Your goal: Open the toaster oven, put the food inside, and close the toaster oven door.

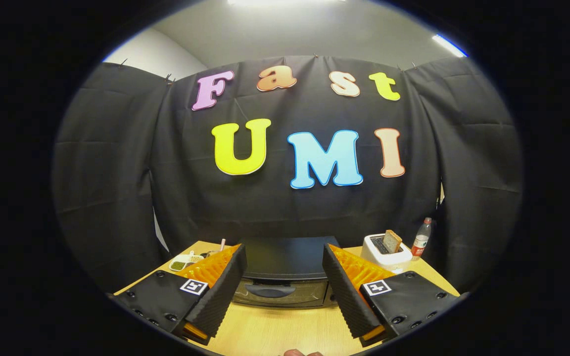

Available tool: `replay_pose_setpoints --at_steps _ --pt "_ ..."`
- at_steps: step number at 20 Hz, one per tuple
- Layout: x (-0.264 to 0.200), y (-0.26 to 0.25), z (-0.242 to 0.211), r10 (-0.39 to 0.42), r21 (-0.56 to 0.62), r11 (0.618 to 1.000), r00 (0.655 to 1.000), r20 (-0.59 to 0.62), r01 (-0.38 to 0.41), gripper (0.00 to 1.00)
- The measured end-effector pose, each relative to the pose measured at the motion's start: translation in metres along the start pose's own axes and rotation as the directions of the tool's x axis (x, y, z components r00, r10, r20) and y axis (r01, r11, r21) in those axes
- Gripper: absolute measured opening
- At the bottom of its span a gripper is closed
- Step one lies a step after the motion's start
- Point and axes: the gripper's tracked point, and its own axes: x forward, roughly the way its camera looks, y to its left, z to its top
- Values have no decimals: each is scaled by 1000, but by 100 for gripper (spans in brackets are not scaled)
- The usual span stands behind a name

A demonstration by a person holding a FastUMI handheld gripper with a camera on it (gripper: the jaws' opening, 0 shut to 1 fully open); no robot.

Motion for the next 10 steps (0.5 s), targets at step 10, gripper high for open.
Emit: replay_pose_setpoints --at_steps 10 --pt "37 9 -18 -5 -16 1000 999 -53 4 98"
